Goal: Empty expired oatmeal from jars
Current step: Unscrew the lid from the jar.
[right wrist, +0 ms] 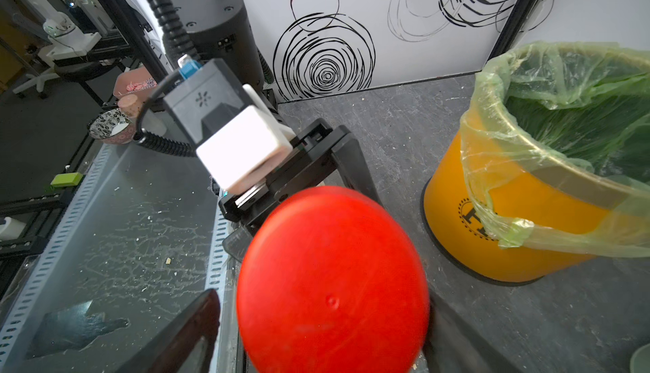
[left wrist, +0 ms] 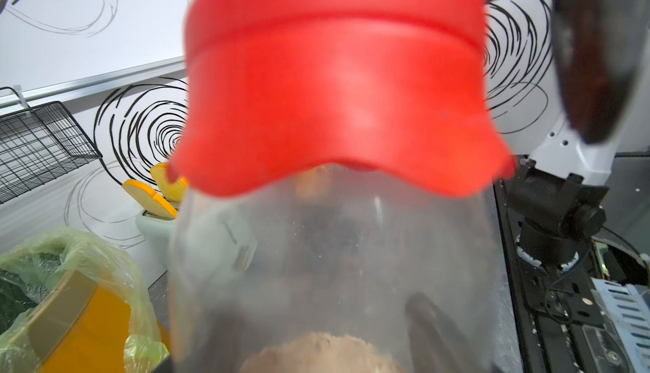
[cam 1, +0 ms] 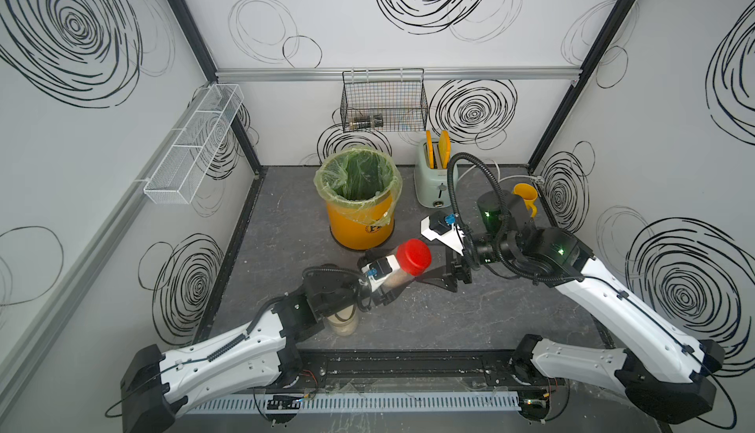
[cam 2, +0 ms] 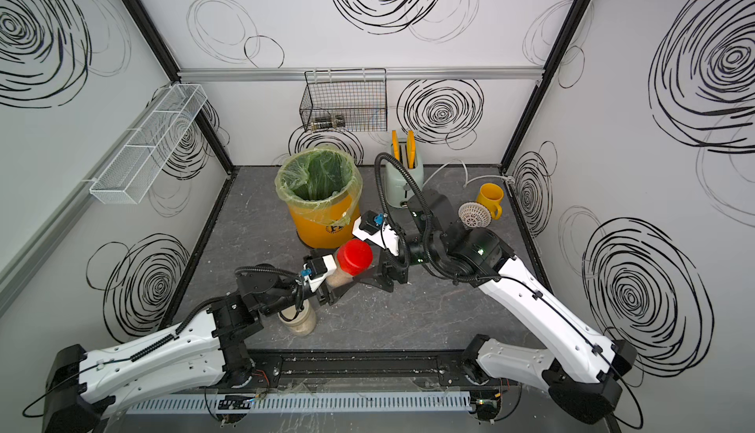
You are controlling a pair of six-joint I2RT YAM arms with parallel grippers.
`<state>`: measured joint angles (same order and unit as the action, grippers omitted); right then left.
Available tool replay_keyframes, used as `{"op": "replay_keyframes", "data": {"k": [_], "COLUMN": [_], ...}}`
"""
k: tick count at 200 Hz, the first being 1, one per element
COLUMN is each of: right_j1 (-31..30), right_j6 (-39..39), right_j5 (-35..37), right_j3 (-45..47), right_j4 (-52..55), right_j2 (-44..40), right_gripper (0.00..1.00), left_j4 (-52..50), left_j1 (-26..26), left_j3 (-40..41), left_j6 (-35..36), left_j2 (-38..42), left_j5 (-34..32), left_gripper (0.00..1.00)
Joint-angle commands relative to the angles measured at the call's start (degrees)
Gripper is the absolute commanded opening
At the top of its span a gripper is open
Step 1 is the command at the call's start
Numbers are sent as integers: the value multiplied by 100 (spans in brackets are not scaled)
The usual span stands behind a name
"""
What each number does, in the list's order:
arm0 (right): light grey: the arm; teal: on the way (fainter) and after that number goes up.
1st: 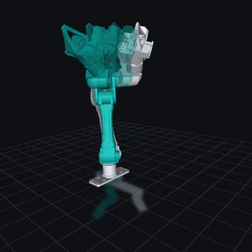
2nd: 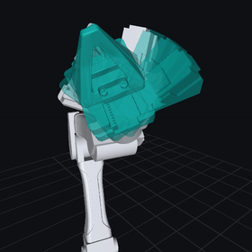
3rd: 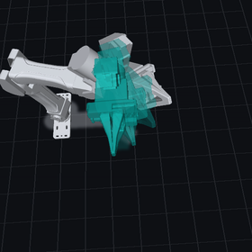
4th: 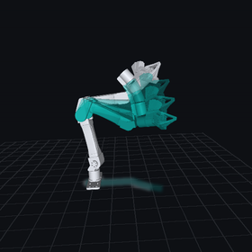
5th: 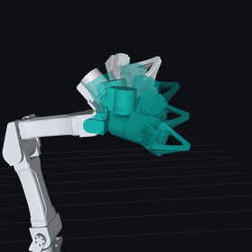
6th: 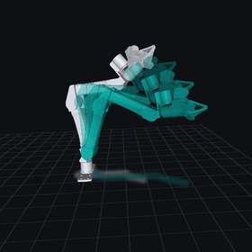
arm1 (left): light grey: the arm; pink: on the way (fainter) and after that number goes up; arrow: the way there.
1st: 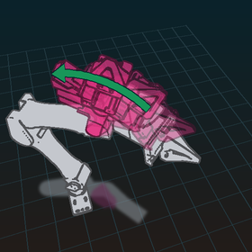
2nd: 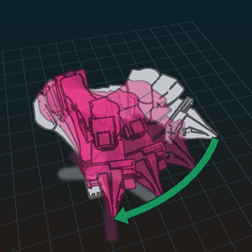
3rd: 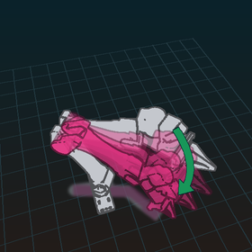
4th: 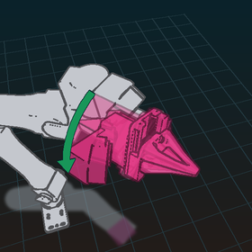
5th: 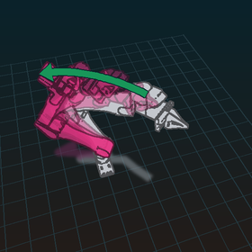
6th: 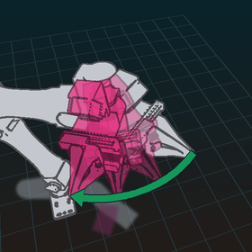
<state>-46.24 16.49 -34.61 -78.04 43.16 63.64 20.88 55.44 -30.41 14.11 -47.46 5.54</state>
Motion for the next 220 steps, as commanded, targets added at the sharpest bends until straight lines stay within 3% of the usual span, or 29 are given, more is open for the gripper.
{"op": "replay_keyframes", "data": {"k": [1,66,108,120,153,220], "right_j1": [247,845,676,439,89,-446], "right_j6": [251,-1018,-3140,-3483,-3653,-3600], "right_j5": [156,851,392,544,1224,1603], "right_j3": [38,-82,-1016,-1216,-1644,-1625], "right_j4": [-8,185,983,993,1248,1352], "right_j2": [-100,-472,98,206,401,818], "right_gripper": [98,98,97,96,100,98], "left_j4": [525,573,610,642,744,681], "left_j1": [-33,-33,131,215,239,337], "left_j3": [-105,-26,-123,-155,-199,-294], "left_j6": [-84,31,639,791,718,740], "left_j2": [141,225,-34,-138,-255,-352], "left_j5": [119,-150,-930,-1182,-1256,-1322], "left_gripper": [73,73,74,74,74,74]}}
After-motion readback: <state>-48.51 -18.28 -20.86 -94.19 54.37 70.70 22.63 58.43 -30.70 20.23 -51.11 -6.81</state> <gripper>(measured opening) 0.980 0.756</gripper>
